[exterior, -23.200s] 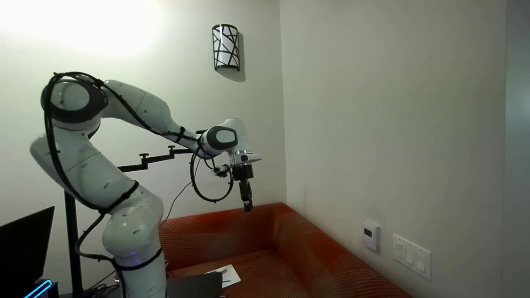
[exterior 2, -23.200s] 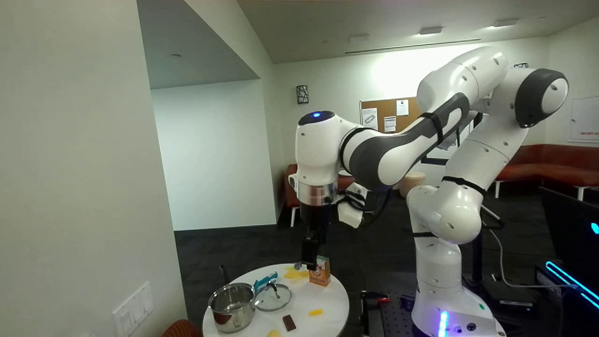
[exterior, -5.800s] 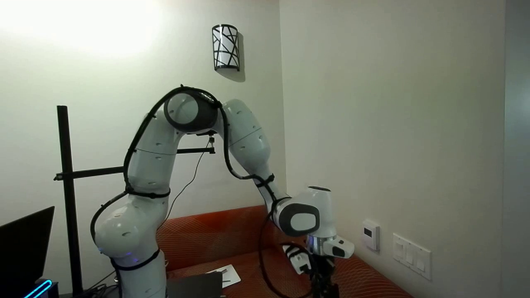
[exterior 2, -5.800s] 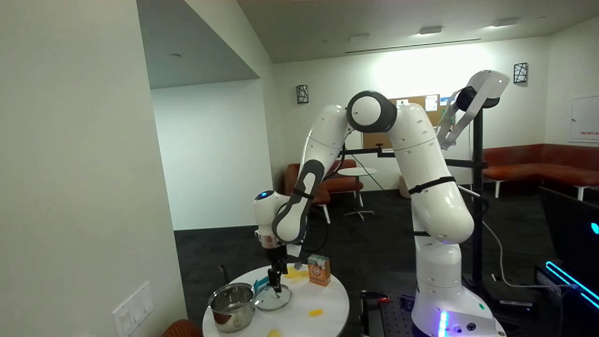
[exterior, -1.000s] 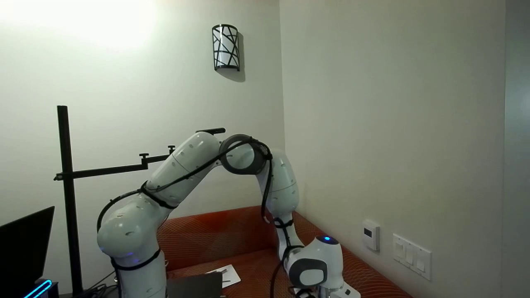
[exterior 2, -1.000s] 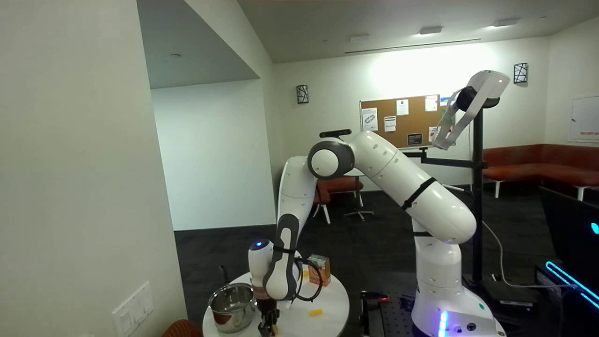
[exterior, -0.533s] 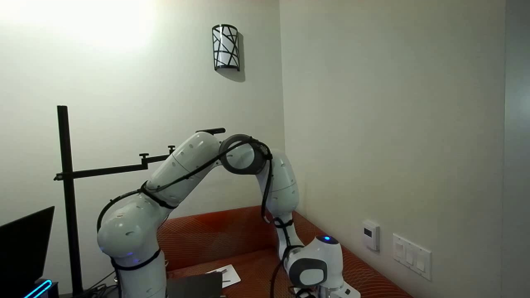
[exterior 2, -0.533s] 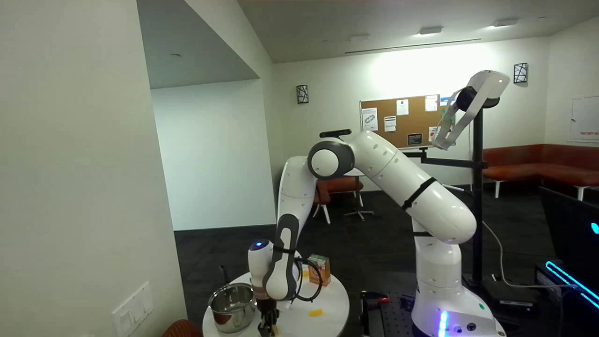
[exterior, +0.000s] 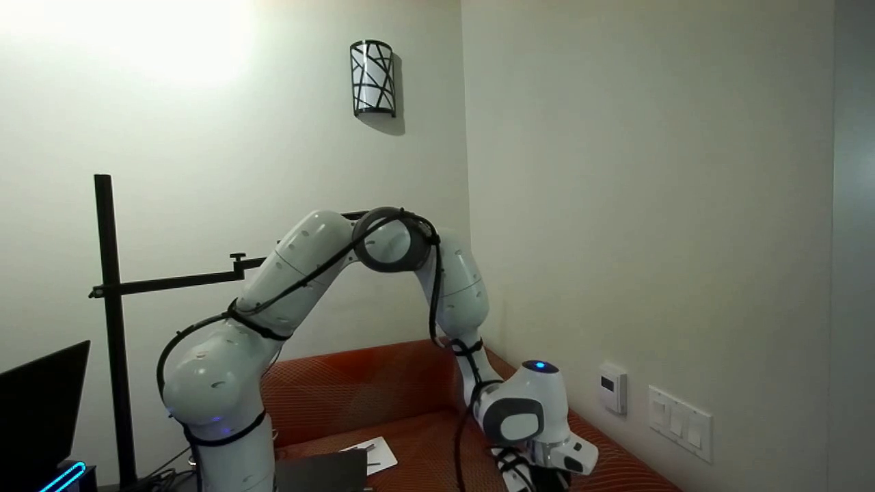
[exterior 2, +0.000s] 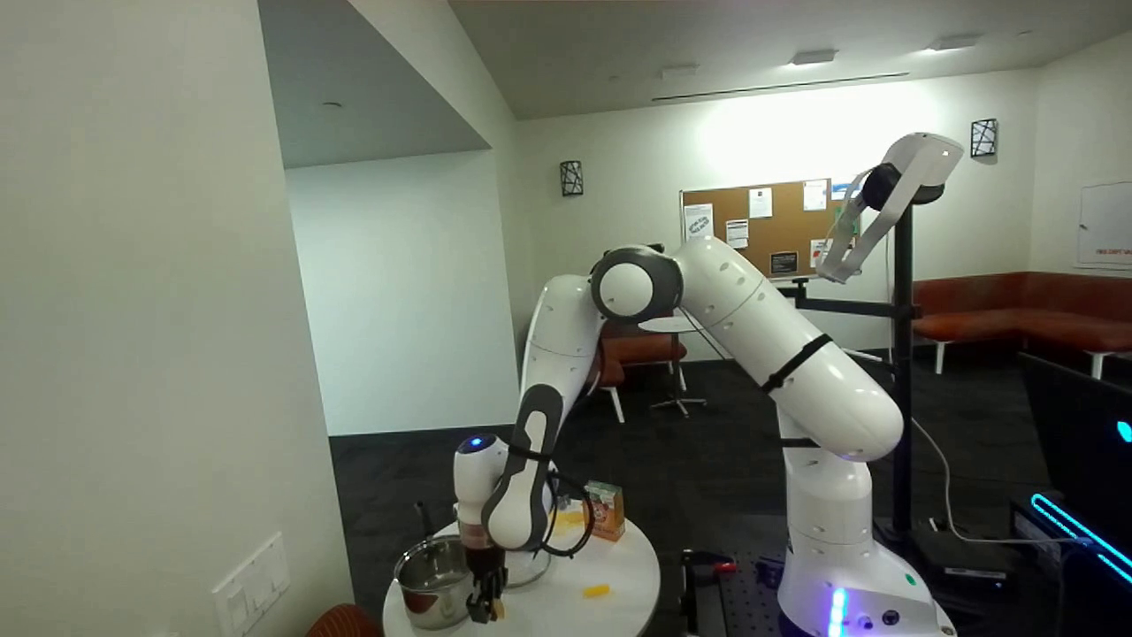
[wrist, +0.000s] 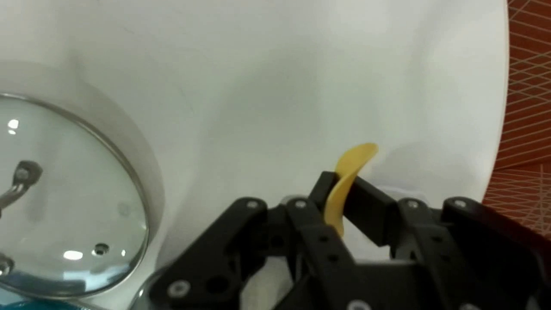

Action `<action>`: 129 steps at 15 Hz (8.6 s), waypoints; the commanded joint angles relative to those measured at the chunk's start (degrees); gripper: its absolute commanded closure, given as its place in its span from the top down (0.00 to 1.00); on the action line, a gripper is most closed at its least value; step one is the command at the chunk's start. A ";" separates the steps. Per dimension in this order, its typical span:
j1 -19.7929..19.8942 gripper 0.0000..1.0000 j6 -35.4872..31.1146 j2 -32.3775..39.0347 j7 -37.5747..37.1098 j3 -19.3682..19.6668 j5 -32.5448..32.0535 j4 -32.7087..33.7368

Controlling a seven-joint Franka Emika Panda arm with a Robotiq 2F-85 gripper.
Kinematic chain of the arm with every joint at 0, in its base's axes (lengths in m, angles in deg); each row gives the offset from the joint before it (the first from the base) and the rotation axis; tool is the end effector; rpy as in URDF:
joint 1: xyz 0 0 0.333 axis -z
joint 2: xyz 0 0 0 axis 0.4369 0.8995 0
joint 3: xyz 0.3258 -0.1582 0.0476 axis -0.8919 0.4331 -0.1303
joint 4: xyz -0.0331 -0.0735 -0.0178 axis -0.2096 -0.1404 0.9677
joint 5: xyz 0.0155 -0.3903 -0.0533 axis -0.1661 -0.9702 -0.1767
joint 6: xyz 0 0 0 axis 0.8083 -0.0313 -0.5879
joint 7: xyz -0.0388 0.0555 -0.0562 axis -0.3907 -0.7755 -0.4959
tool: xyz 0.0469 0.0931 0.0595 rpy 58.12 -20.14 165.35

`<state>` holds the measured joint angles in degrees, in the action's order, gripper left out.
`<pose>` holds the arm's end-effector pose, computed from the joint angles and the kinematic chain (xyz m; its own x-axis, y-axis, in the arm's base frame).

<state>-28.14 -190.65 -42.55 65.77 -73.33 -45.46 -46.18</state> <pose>0.5928 -0.0171 0.1066 0.9962 -0.0542 0.0689 -0.0580 -0.9968 0.0546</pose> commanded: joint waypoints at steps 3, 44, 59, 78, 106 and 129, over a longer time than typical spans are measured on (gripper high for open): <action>0.00 0.03 7.37 -9.04 -0.20 -2.37 1.96 -1.90; 3.89 1.00 25.36 16.22 -1.95 2.47 -0.43 44.71; -4.02 1.00 30.82 -5.09 -10.03 3.78 -3.14 34.45; -1.96 1.00 35.89 -27.05 -16.50 1.58 -3.56 6.00; 5.96 1.00 17.21 -24.91 -17.98 5.69 0.26 -8.96; 10.07 1.00 21.13 -7.37 -14.27 9.45 0.66 8.01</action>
<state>-19.94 -172.08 -53.76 47.58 -62.59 -47.01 -43.23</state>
